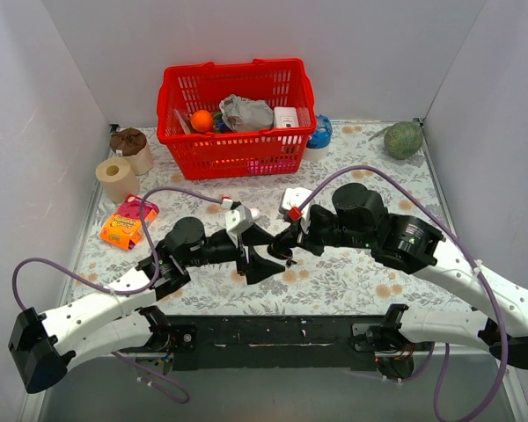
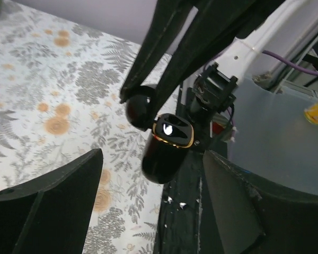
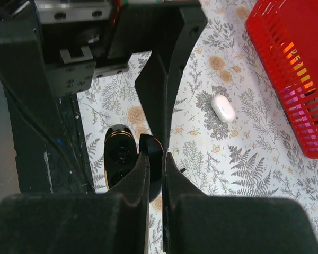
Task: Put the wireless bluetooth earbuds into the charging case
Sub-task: Adjust the charging case.
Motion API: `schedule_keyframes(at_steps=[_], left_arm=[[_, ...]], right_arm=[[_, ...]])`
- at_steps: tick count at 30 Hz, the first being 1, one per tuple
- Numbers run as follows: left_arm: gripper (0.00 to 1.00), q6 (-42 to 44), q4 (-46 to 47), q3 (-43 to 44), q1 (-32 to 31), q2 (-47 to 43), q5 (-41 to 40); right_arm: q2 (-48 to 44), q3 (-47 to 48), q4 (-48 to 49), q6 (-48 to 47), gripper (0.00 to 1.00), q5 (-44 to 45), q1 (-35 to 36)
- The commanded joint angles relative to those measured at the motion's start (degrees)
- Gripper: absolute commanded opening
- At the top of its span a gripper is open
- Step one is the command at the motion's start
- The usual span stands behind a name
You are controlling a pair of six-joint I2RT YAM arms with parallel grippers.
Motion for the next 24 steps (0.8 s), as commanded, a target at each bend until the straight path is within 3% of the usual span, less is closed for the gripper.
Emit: schedule_keyframes(at_steps=[1,24], left_arm=[[0.73,-0.4,-0.9,2.4,0.2,2.0,9.8],[0.33,1.4,2.8,-0.5,0.2,2.0,9.5]], right_arm=[[0.4,2.0,1.1,-0.3,0.01,-0.7,0.3],[2.7,1.8,3.7,3.4,0.01,-2.6,0.3]])
